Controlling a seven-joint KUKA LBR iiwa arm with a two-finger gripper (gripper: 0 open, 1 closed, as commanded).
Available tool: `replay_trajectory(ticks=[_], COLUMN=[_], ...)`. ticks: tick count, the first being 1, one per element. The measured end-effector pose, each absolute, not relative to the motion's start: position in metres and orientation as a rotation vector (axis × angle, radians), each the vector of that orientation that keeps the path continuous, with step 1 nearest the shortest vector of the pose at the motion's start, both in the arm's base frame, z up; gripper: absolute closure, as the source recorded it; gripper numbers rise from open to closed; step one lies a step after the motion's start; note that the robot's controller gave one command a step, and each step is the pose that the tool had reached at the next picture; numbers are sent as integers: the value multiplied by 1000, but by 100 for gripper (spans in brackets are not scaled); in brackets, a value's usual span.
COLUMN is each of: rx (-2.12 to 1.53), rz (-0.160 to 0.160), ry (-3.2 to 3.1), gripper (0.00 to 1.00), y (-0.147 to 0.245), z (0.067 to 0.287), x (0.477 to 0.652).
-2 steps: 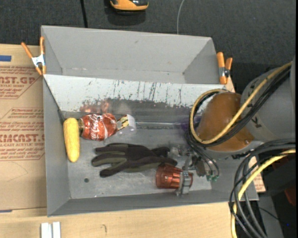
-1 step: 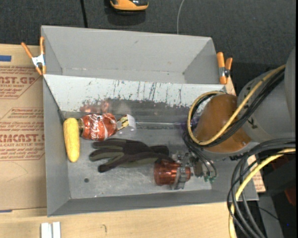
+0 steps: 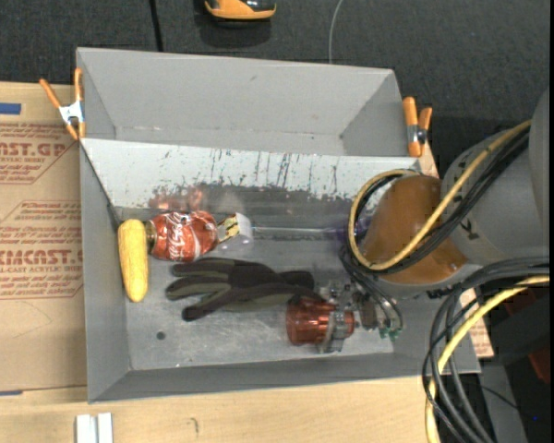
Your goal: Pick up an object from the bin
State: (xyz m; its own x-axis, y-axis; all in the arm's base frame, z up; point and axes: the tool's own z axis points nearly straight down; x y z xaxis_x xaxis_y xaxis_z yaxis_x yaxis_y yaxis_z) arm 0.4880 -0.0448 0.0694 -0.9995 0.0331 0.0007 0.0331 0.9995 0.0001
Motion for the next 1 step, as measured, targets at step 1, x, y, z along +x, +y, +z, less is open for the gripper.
replay_trajectory(ticks=[1], rx=[-72], rz=[-1], ry=[-3142], gripper=[100], y=[-42], z=[207], x=[488])
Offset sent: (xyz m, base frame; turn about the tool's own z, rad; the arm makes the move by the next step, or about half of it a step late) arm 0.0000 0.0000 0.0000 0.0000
